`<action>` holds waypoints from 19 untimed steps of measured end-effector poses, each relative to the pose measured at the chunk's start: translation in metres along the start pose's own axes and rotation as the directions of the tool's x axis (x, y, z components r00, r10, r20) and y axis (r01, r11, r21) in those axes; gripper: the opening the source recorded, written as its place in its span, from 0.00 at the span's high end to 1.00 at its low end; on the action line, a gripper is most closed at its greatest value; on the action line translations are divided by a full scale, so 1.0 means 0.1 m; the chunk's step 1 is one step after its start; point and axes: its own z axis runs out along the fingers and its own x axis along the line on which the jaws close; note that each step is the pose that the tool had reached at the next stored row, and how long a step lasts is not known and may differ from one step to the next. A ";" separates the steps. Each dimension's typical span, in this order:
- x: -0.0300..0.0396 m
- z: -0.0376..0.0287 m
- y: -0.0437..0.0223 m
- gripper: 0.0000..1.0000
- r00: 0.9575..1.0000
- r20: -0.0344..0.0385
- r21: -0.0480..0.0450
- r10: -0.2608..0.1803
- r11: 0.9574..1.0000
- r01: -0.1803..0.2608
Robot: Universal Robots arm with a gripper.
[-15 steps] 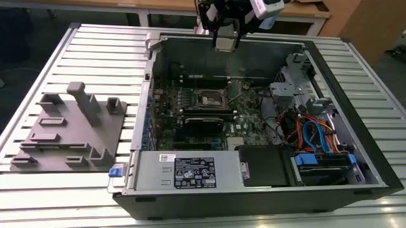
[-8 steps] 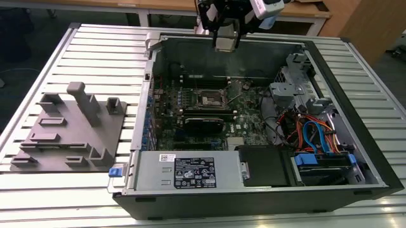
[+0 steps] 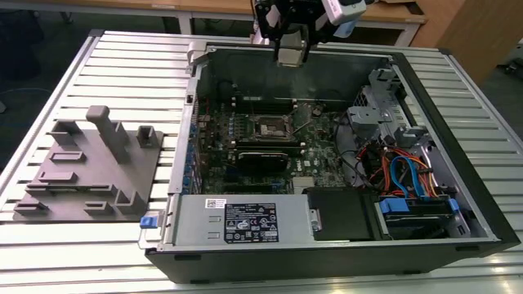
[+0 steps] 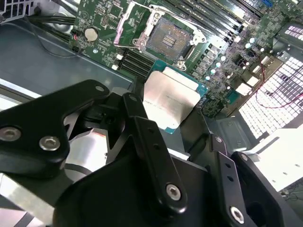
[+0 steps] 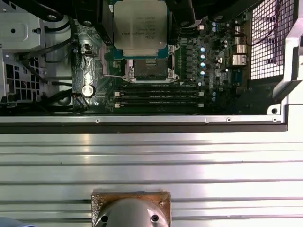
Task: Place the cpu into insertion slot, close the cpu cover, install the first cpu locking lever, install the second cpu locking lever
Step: 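Place the cpu into insertion slot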
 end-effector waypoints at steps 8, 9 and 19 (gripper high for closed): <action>0.000 0.004 0.000 0.46 0.995 0.009 -0.002 0.098 0.995 -0.098; 0.000 0.004 -0.001 0.46 0.995 0.009 -0.002 0.100 0.995 -0.100; 0.000 0.004 -0.001 0.46 0.995 0.009 -0.002 0.101 0.995 -0.101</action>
